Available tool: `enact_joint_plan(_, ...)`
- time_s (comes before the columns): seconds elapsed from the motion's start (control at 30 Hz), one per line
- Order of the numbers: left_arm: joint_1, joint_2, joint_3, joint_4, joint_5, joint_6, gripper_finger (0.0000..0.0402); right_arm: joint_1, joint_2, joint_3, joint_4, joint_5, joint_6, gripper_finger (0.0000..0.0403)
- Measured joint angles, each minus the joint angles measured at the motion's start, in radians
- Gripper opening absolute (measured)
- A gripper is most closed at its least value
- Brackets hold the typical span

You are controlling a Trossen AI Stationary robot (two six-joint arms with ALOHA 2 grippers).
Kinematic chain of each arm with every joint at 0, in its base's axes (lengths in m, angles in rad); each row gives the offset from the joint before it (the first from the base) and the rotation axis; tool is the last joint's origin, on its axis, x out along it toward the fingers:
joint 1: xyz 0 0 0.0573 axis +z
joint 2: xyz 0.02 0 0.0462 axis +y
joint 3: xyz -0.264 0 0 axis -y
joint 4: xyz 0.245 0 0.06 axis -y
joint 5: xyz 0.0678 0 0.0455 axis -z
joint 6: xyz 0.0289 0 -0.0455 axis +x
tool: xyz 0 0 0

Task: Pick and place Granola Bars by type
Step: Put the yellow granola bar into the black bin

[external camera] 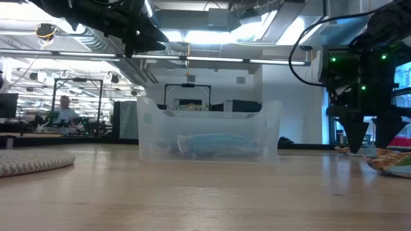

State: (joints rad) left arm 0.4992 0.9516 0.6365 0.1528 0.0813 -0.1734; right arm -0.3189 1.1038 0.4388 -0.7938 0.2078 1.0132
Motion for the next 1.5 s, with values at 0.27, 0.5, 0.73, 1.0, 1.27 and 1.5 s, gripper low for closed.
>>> enact_joint_plan(0.27, 0.000, 0.000, 0.000, 0.000, -0.002, 0.001, 0.0164, -0.028, -0.003, -0.053, 0.048, -0.022, -0.001, 0.0289)
enact_joint_plan(0.5, 0.000, 0.000, 0.000, 0.000, -0.002, 0.001, 0.0162, -0.028, -0.002, -0.054, 0.050, -0.022, -0.001, 0.0215)
enact_joint_plan(0.73, 0.000, 0.000, 0.000, 0.000, -0.002, 0.003, 0.0164, -0.028, -0.001, -0.056, 0.049, -0.015, -0.001, 0.0151)
enact_joint_plan(1.0, 0.000, 0.000, 0.000, 0.000, -0.003, 0.003, 0.0163, -0.028, -0.001, -0.056, 0.047, -0.013, -0.026, 0.0103)
enact_joint_plan(1.27, 0.000, 0.000, 0.000, 0.000, -0.003, 0.000, 0.0162, -0.028, -0.001, -0.050, 0.049, -0.014, -0.053, 0.0091)
enact_joint_plan(1.5, 0.000, 0.000, 0.000, 0.000, -0.002, 0.000, 0.0164, -0.027, 0.001, 0.069, 0.084, -0.023, -0.152, 0.0090)
